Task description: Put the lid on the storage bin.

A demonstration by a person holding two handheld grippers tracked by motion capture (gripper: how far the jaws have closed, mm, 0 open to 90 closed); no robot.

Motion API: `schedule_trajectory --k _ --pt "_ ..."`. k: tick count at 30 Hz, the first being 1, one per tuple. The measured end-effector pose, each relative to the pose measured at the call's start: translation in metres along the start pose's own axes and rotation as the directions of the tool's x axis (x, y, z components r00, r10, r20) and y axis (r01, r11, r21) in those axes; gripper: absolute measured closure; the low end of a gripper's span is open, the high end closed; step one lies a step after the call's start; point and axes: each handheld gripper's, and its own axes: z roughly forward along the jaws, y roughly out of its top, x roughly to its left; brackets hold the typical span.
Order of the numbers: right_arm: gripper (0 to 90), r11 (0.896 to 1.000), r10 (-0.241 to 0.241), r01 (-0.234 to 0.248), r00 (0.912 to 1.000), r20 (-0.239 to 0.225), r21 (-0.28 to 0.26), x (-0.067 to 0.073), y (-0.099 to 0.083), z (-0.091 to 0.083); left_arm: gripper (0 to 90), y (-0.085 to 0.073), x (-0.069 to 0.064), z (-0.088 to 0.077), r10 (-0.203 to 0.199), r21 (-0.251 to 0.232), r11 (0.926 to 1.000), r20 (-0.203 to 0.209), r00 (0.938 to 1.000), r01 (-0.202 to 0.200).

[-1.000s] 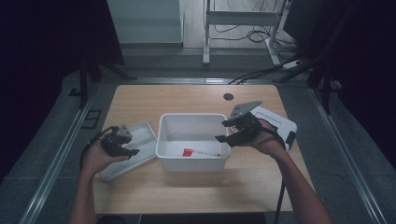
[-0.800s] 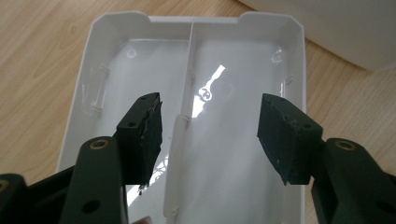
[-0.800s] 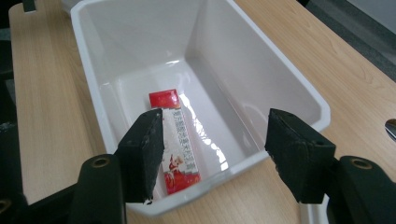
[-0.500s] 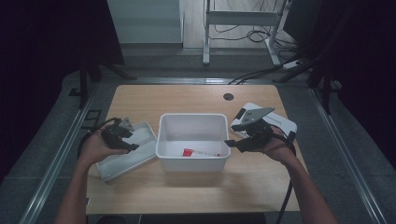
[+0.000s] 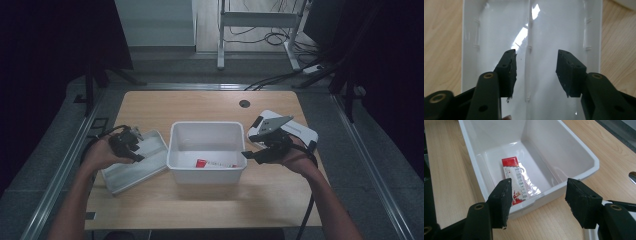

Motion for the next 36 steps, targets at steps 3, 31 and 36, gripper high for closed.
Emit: schedule_trajectory --k 3,31,36 --pt "37.9 1.000 0.000 0.000 1.0000 -0.002 0.006 0.000 -0.001 0.002 58.5 -0.004 0.006 0.009 -0.007 0.040 0.9992 0.012 0.9999 0.007" --pt "38.5 1.000 0.021 -0.021 0.9998 0.004 0.017 -0.003 -0.007 0.009 89.5 -0.009 0.020 0.036 -0.008 0.140 0.9902 0.087 0.9962 -0.004" --pt "38.7 1.000 0.022 -0.022 0.9997 0.007 0.016 -0.003 -0.007 0.008 89.6 -0.008 0.020 0.031 -0.004 0.149 0.9888 0.080 0.9968 -0.008"
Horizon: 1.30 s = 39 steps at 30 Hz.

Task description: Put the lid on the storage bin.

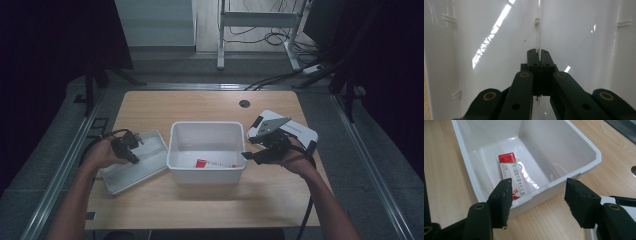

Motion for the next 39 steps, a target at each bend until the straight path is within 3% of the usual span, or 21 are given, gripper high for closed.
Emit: schedule_trajectory --k 8,19,27,39 --pt "38.9 1.000 0.008 -0.008 0.9999 0.010 -0.004 -0.002 -0.003 -0.004 89.7 -0.002 0.001 -0.028 0.005 -0.068 0.9977 -0.013 0.9999 -0.006" --pt "39.1 1.000 0.016 -0.016 0.9997 0.021 -0.004 -0.005 -0.006 -0.007 89.7 -0.009 0.003 -0.069 0.005 -0.114 0.9934 -0.046 0.9989 -0.010" --pt "39.0 1.000 0.025 -0.025 0.9995 0.020 -0.001 -0.006 -0.010 -0.006 89.7 -0.009 0.002 -0.094 -0.006 -0.197 0.9803 -0.048 0.9988 -0.004" --pt "38.9 0.999 0.037 -0.037 0.9990 0.027 0.001 -0.009 -0.012 -0.008 89.7 0.002 -0.004 -0.127 0.030 -0.225 0.9732 -0.073 0.9969 -0.046"
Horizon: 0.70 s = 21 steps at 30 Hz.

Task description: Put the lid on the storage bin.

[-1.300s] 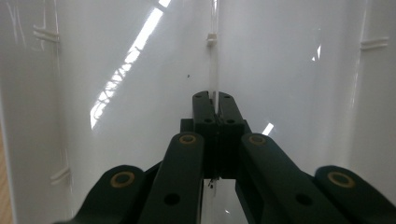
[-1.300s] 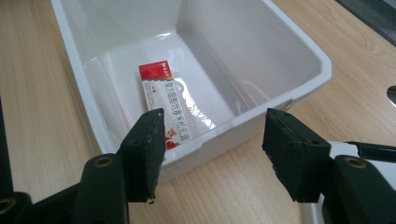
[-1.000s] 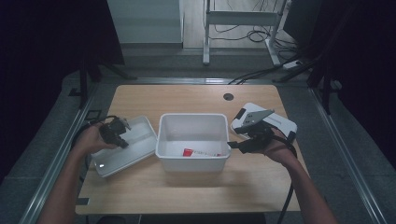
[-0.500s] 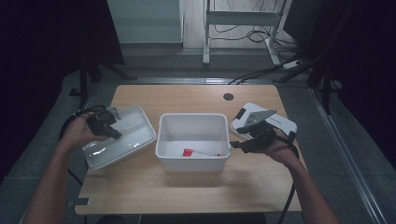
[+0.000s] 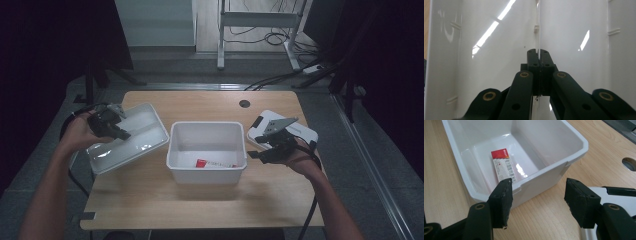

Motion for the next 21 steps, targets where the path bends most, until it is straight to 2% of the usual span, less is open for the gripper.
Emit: schedule_trajectory --k 6,9,10,13,14,15,21 --pt "38.9 1.000 0.003 -0.003 1.0000 0.003 0.003 -0.001 -0.002 0.000 89.7 0.012 -0.006 -0.012 0.007 -0.044 0.9990 -0.002 1.0000 -0.008" --pt "38.8 1.000 0.006 -0.006 1.0000 0.004 0.003 -0.002 -0.003 -0.001 89.7 0.018 -0.008 -0.017 0.024 -0.053 0.9983 0.002 0.9997 -0.024" --pt "38.9 1.000 0.006 -0.006 1.0000 0.005 0.003 -0.002 -0.004 -0.001 89.7 0.021 -0.008 -0.020 0.042 -0.042 0.9982 0.000 0.9991 -0.042" --pt "38.9 1.000 0.011 -0.011 0.9999 0.008 0.004 -0.003 -0.005 -0.001 89.7 0.027 -0.010 -0.023 0.045 -0.050 0.9978 -0.001 0.9990 -0.045" --pt "38.9 1.000 0.012 -0.012 0.9999 0.008 0.003 -0.003 -0.005 -0.001 89.7 0.029 -0.009 -0.025 0.061 -0.039 0.9974 -0.004 0.9981 -0.061" --pt "38.9 1.000 0.013 -0.013 0.9999 0.010 0.004 -0.003 -0.006 -0.001 89.7 0.031 -0.011 -0.025 0.044 -0.055 0.9975 -0.002 0.9990 -0.045" --pt "38.9 1.000 0.015 -0.015 0.9998 0.014 0.001 -0.005 -0.008 -0.002 89.7 0.042 -0.014 -0.038 0.075 -0.056 0.9956 -0.008 0.9972 -0.075"
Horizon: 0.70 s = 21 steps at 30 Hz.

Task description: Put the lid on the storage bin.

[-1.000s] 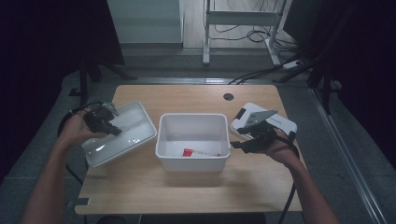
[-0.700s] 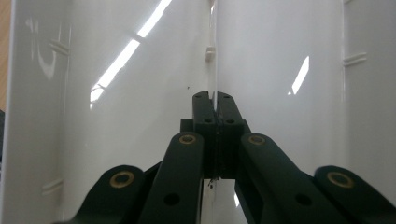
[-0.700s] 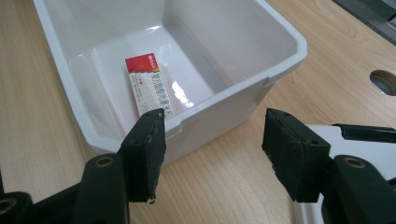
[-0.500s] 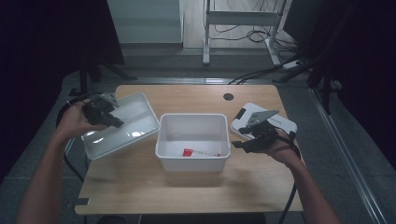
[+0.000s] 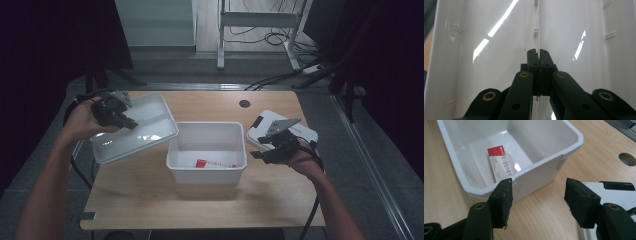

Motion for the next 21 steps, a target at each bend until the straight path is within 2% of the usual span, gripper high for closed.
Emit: schedule_trajectory --k 3,5,8,12,21 --pt "38.9 1.000 0.005 -0.005 1.0000 0.001 -0.001 0.000 -0.001 0.000 89.8 0.006 -0.002 -0.004 -0.001 -0.008 1.0000 0.009 1.0000 0.001" --pt "38.9 1.000 0.005 -0.005 1.0000 0.001 -0.001 -0.001 -0.002 0.001 89.7 0.011 -0.004 -0.006 0.026 0.007 0.9996 0.015 0.9995 -0.026" --pt "38.9 1.000 0.007 -0.007 1.0000 0.000 -0.001 -0.001 -0.002 0.002 89.7 0.017 -0.006 -0.007 0.026 -0.006 0.9996 0.011 0.9996 -0.026" --pt "38.8 1.000 0.010 -0.010 0.9999 0.000 0.000 -0.001 -0.003 0.002 89.7 0.024 -0.007 -0.008 0.051 -0.007 0.9987 0.016 0.9986 -0.051" --pt "38.9 1.000 0.018 -0.018 0.9998 0.006 -0.001 -0.003 -0.007 0.000 89.7 0.040 -0.012 0.001 0.078 -0.001 0.9969 0.036 0.9963 -0.078"
